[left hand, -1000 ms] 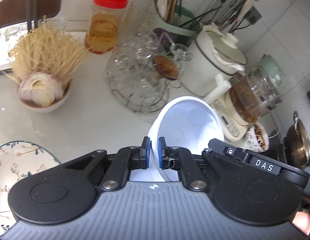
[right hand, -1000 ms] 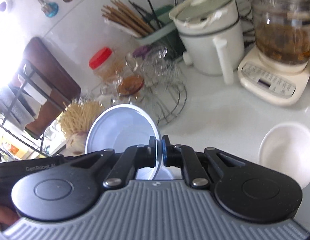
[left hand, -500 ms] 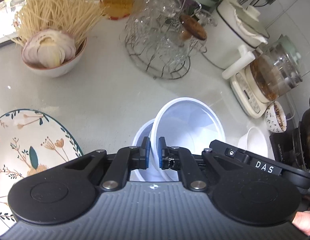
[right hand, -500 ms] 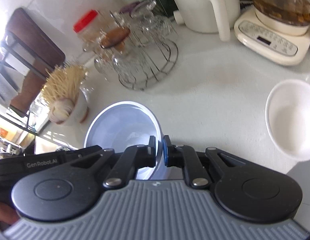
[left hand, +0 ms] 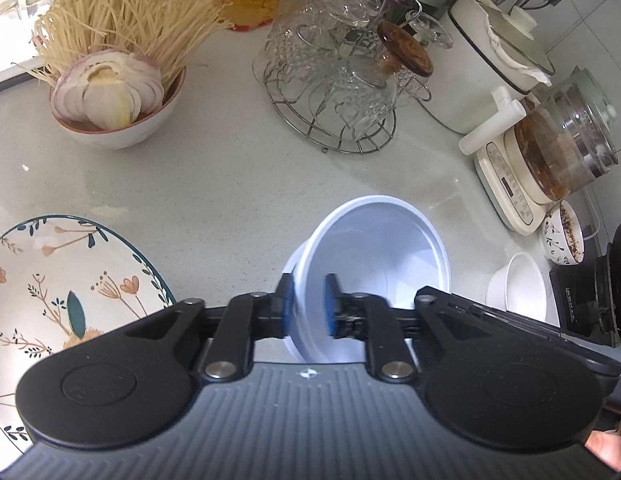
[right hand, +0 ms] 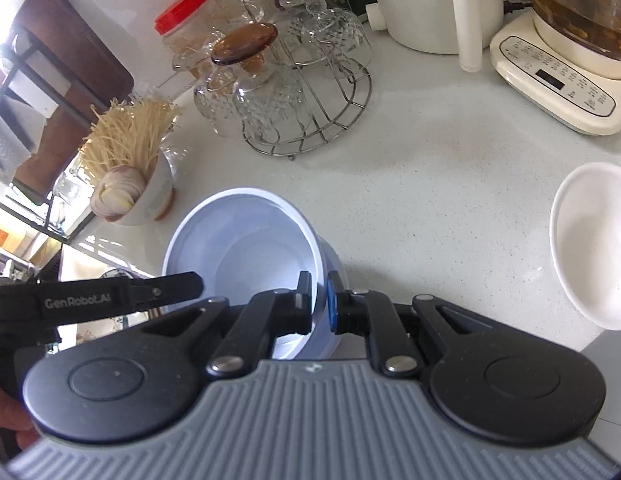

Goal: Organize plates and bowls
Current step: 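Lower the bowl into the first bowl and open both tools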

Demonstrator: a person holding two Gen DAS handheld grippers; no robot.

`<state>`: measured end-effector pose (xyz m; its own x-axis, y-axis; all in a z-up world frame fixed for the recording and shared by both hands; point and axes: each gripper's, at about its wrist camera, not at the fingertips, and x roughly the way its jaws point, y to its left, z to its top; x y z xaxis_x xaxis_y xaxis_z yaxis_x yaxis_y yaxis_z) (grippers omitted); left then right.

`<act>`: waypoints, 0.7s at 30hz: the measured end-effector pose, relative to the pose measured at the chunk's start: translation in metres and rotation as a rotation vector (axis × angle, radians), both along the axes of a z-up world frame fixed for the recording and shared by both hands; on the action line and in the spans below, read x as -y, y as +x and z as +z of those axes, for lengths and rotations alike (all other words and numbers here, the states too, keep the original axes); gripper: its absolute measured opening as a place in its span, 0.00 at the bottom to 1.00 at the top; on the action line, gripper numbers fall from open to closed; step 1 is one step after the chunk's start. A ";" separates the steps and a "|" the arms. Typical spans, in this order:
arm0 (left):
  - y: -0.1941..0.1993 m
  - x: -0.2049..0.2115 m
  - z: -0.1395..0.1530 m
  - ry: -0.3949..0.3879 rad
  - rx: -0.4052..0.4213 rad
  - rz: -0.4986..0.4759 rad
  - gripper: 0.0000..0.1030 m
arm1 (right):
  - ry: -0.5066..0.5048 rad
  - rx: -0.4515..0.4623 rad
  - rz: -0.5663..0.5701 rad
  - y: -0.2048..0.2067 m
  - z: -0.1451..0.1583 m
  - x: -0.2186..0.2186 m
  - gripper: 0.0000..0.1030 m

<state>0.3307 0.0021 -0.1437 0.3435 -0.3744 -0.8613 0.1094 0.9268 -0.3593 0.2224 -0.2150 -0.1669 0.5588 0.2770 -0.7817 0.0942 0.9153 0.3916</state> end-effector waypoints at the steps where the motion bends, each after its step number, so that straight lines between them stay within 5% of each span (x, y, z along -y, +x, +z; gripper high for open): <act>1: -0.001 0.000 0.002 0.003 0.003 0.000 0.37 | 0.001 -0.002 0.002 0.001 0.000 0.000 0.12; 3: -0.003 0.000 0.008 0.005 0.017 -0.006 0.47 | -0.005 0.001 0.014 0.002 0.002 -0.001 0.13; 5: -0.004 0.000 0.013 0.002 0.026 -0.012 0.49 | -0.005 0.012 0.013 0.002 0.004 -0.001 0.27; 7: -0.005 0.000 0.019 0.006 0.044 -0.017 0.49 | 0.000 0.038 0.004 0.001 0.009 0.000 0.57; 21: -0.015 0.013 0.087 -0.013 0.205 -0.112 0.50 | -0.057 0.271 -0.073 -0.025 0.081 0.011 0.56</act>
<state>0.3161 -0.0105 -0.0565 0.4668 -0.4308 -0.7723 0.2832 0.9002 -0.3310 0.1971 -0.2264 -0.0862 0.7663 0.1883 -0.6143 0.0592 0.9313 0.3594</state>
